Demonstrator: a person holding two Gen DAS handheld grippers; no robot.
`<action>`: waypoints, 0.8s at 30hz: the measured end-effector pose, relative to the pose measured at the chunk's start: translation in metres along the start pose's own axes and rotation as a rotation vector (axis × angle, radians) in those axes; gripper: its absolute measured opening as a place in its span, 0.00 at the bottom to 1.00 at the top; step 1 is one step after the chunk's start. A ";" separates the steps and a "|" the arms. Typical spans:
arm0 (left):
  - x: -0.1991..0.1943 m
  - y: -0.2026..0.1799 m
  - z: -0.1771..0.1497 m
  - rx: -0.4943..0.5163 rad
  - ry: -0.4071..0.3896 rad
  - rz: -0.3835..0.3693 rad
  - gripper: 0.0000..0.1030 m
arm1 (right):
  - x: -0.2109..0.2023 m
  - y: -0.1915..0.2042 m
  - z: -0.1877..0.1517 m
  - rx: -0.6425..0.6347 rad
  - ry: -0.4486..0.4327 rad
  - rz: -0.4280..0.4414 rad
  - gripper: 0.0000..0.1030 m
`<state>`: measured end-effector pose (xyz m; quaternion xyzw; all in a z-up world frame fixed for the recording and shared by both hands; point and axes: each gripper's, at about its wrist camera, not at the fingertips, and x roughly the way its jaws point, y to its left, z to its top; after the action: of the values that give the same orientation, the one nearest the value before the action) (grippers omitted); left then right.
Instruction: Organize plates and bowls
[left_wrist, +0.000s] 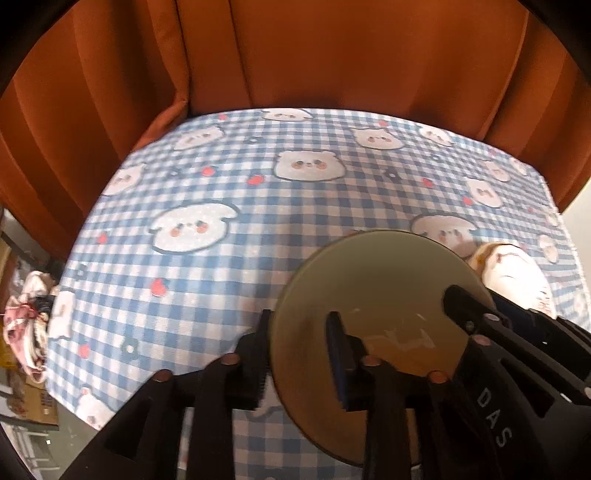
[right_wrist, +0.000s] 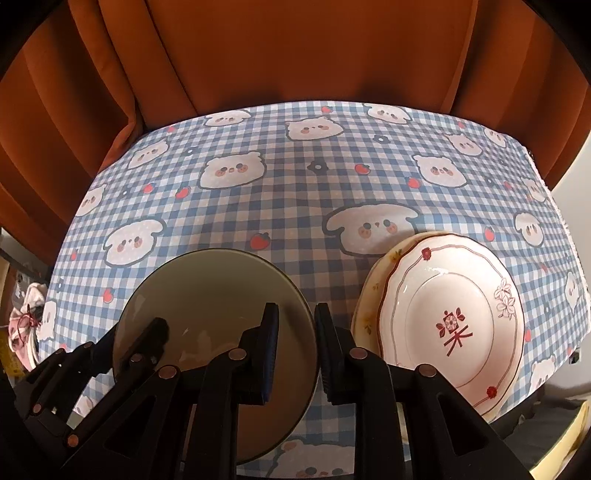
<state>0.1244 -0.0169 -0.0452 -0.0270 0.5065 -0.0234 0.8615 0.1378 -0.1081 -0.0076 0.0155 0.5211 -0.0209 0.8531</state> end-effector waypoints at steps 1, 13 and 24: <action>0.000 0.001 -0.001 -0.004 0.002 -0.014 0.37 | -0.001 0.000 -0.001 0.002 -0.001 0.001 0.24; 0.000 0.013 -0.018 0.013 0.039 -0.119 0.62 | -0.017 0.003 -0.026 0.058 -0.014 -0.042 0.65; -0.001 0.012 -0.015 0.035 0.039 -0.066 0.69 | -0.006 -0.008 -0.030 0.131 -0.002 0.041 0.65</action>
<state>0.1109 -0.0049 -0.0524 -0.0282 0.5214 -0.0613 0.8506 0.1080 -0.1141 -0.0162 0.0821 0.5176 -0.0373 0.8509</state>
